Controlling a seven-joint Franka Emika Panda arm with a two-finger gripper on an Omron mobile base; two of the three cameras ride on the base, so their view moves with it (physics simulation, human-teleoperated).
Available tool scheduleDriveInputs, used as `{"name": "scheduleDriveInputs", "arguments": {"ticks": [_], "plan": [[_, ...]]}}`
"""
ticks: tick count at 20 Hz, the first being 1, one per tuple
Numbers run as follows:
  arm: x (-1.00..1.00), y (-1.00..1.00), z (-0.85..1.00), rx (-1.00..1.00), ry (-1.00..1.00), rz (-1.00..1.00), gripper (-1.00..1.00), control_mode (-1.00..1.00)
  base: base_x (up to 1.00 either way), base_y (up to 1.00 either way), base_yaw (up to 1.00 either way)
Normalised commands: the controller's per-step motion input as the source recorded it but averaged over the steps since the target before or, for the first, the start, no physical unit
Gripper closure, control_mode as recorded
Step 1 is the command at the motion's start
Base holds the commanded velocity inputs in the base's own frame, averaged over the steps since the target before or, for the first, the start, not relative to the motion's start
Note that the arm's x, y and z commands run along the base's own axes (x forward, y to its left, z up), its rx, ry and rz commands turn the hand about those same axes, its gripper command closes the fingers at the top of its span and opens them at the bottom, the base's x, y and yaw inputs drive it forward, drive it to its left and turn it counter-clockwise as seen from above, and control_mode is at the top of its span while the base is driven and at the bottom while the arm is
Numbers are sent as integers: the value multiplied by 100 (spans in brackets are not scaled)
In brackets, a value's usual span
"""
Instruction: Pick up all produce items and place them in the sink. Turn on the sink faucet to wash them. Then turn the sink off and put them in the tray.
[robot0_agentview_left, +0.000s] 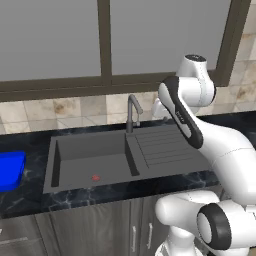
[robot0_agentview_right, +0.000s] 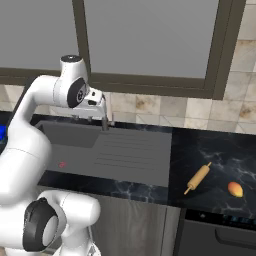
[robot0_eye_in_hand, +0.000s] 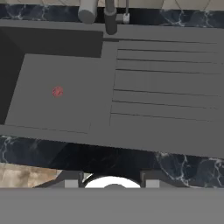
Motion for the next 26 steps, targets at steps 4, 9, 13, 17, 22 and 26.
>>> {"name": "scheduleDriveInputs", "arguments": {"ticks": [4,9,13,17,22,26], "plan": [[2,-18,-1,0,-3,0,-100,-100,0,0,0],[-9,-77,-7,0,-3,0,-100,-100,0,0,0],[-4,-89,-9,0,1,0,-100,-100,0,0,0],[-4,-80,-1,0,0,0,-100,-100,0,0,0],[-1,-80,-2,0,3,-2,-100,-100,0,0,0],[0,-90,-10,1,12,-11,-100,-100,0,0,0]]}}
